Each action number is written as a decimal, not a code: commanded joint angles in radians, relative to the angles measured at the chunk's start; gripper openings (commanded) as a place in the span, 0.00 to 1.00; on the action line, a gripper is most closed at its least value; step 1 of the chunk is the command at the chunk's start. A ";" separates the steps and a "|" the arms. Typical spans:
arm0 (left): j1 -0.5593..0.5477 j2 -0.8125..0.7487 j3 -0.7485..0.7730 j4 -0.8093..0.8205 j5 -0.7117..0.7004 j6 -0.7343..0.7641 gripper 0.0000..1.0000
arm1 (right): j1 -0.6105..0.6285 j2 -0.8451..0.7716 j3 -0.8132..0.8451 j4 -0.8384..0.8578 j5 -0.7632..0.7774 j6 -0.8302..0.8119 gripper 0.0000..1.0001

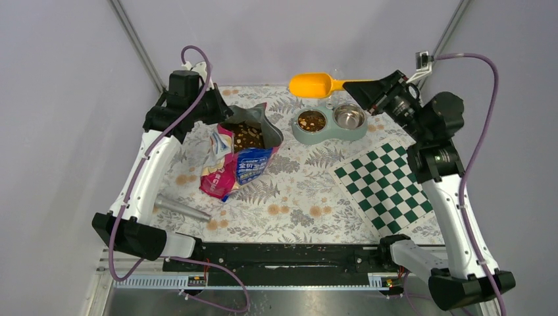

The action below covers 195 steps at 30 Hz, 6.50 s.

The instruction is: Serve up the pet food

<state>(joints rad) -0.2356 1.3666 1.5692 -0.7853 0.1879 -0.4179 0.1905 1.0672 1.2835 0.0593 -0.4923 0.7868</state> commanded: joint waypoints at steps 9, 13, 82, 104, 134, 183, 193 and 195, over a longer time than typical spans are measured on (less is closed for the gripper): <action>-0.093 -0.031 0.022 0.144 0.037 -0.088 0.00 | 0.296 0.032 -0.023 -0.213 0.119 -0.179 0.00; -0.112 -0.021 0.022 0.138 0.037 -0.088 0.00 | 0.370 0.157 0.056 -0.364 0.222 -0.241 0.00; -0.087 -0.086 0.041 0.018 -0.165 0.118 0.00 | 0.320 0.319 0.103 -0.132 0.038 0.108 0.00; -0.071 -0.089 0.030 0.020 -0.159 0.120 0.00 | 0.313 0.249 0.091 -0.207 0.091 -0.119 0.00; -0.003 -0.115 0.030 -0.003 -0.207 0.087 0.00 | 0.277 0.311 -0.292 0.783 0.016 0.670 0.00; 0.043 -0.120 -0.023 0.020 -0.193 0.064 0.00 | -0.066 0.497 -0.212 0.167 0.390 -0.205 0.00; 0.044 -0.121 -0.028 0.020 -0.156 0.060 0.00 | 0.020 0.420 -0.161 0.075 0.581 -0.389 0.00; 0.044 -0.121 -0.028 0.020 -0.150 0.059 0.00 | 0.029 0.404 -0.153 0.067 0.580 -0.405 0.00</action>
<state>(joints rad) -0.2005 1.2957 1.5307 -0.8284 0.0151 -0.3450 0.2031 1.5372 1.0775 0.1436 0.0055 0.4782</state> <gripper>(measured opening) 0.010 0.342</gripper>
